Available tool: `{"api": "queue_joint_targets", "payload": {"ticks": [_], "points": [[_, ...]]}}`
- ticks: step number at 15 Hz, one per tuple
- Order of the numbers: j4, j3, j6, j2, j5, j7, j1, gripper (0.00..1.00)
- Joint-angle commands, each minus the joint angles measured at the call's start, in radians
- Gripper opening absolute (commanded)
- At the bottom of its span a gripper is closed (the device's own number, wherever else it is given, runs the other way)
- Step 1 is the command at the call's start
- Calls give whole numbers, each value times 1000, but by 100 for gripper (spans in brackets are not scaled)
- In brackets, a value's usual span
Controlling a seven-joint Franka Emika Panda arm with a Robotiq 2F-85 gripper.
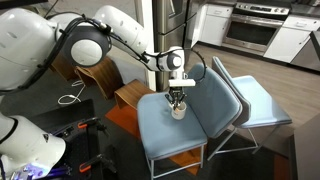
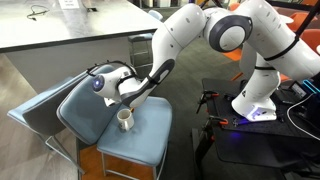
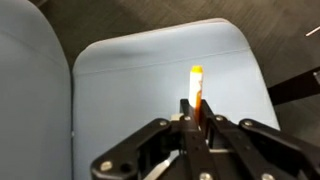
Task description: Put the marker into the mug.
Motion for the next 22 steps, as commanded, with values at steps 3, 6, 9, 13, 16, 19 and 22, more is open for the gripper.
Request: {"api": "queue_joint_targets", "payload": {"ticks": [3, 6, 9, 13, 16, 19, 22], "points": [[145, -14, -64, 104, -55, -6, 48, 3], [203, -36, -86, 152, -92, 4, 82, 3], [260, -59, -115, 200, -128, 1, 112, 3], [321, -86, -118, 252, -167, 18, 138, 3], [357, -96, -118, 272, -171, 18, 139, 3], [393, -105, -128, 295, -165, 6, 138, 3], [405, -100, -134, 305, -154, -1, 134, 43]]}}
